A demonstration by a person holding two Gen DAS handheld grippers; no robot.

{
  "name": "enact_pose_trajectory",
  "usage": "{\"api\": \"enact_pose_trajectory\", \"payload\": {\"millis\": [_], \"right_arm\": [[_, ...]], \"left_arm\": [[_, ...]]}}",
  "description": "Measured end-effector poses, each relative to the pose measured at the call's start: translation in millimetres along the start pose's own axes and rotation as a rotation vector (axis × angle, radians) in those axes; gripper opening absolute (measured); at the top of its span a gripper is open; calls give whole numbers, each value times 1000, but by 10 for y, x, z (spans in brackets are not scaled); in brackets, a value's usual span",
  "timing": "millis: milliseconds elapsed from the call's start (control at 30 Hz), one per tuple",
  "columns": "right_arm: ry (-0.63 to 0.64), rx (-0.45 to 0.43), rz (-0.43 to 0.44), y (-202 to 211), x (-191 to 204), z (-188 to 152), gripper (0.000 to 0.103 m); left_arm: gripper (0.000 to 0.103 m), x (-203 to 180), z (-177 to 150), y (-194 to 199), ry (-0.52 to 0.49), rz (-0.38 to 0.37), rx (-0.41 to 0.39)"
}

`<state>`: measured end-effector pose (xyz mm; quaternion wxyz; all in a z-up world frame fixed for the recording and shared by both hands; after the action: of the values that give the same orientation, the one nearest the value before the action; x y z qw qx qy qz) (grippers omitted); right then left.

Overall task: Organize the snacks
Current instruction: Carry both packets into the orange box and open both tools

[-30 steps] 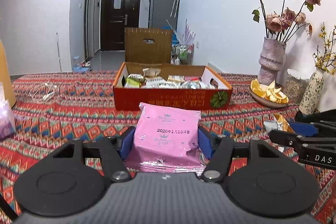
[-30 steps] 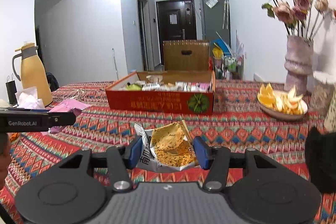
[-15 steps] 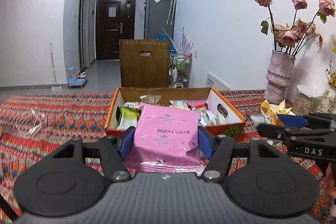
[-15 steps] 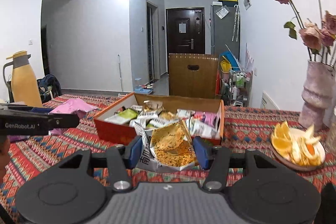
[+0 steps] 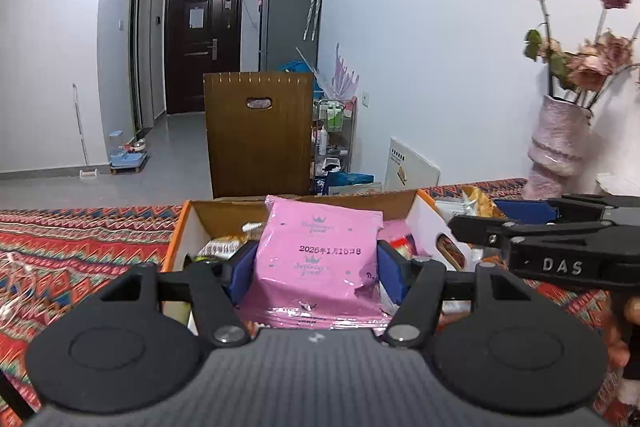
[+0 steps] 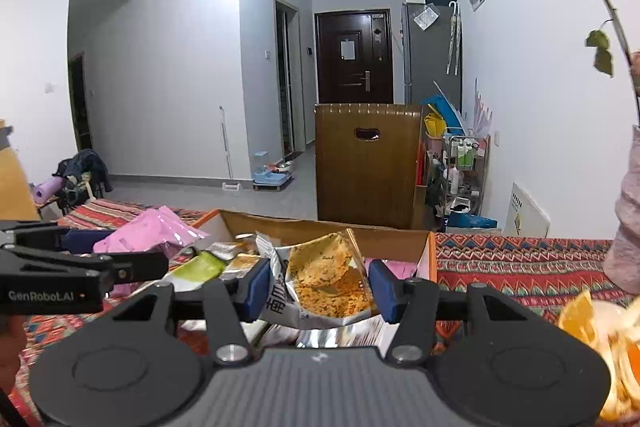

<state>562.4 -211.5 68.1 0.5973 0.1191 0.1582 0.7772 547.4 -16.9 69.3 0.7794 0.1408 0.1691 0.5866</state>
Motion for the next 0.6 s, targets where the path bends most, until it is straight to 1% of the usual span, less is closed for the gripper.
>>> {"api": "enact_pose_trajectory", "payload": {"millis": [100, 233, 333, 400, 500, 533, 567, 600], "right_arm": [[3, 16, -3, -331, -24, 77, 52], [-5, 69, -15, -808, -63, 168, 53], [-28, 142, -14, -1216, -102, 199, 53], [-21, 181, -25, -1414, -74, 184, 54], [-8, 243, -52, -1676, -53, 166, 60], [-7, 260, -70, -1744, -57, 149, 65], [-10, 277, -78, -1802, -62, 121, 70], [-23, 313, -75, -1861, -72, 93, 71]], "left_arm": [[63, 119, 93, -311, 19, -7, 13], [63, 296, 155, -764, 58, 4, 47], [63, 412, 178, -1115, 92, -8, 96], [63, 450, 188, -1302, 108, -16, 119], [63, 501, 167, -1506, 120, -4, 157], [63, 527, 161, -1560, 140, -5, 176], [67, 560, 151, -1596, 174, -21, 193], [75, 596, 152, -1603, 198, -43, 199]]}}
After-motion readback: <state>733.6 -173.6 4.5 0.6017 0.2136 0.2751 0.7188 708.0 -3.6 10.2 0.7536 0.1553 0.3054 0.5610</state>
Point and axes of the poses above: each gripper's, at about its wrist camera, not at the fingertips, and y roughly against the way its jaws point, x to its left, z to its top, the point moved 3 cm from there along -y, roughly the way its jaws point, and after that the axes turned 8 degrees about -z, right-handed, at the moved point
